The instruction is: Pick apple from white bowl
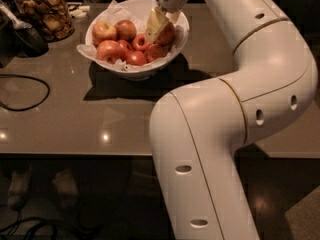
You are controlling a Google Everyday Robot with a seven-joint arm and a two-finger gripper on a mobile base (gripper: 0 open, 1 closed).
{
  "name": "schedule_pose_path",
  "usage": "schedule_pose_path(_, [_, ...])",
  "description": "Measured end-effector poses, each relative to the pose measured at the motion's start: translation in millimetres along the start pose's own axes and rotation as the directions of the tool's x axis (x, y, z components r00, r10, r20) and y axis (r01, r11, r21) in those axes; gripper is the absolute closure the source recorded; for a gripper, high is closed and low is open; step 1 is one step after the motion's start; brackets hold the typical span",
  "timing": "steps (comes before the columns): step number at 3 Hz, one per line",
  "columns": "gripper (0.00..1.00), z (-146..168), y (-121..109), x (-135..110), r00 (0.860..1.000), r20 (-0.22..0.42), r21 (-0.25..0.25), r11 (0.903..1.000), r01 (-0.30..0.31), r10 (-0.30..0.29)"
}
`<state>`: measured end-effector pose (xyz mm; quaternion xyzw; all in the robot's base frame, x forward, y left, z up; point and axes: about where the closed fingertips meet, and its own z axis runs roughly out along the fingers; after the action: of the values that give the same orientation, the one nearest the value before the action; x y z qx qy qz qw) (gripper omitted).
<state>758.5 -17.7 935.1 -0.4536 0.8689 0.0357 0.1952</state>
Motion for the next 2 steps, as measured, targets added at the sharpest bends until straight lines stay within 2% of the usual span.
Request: schedule_pose_path(2, [0.32, 4.7, -3.6, 5.4, 1.0, -0.011, -0.002, 1.0, -0.008, 0.008])
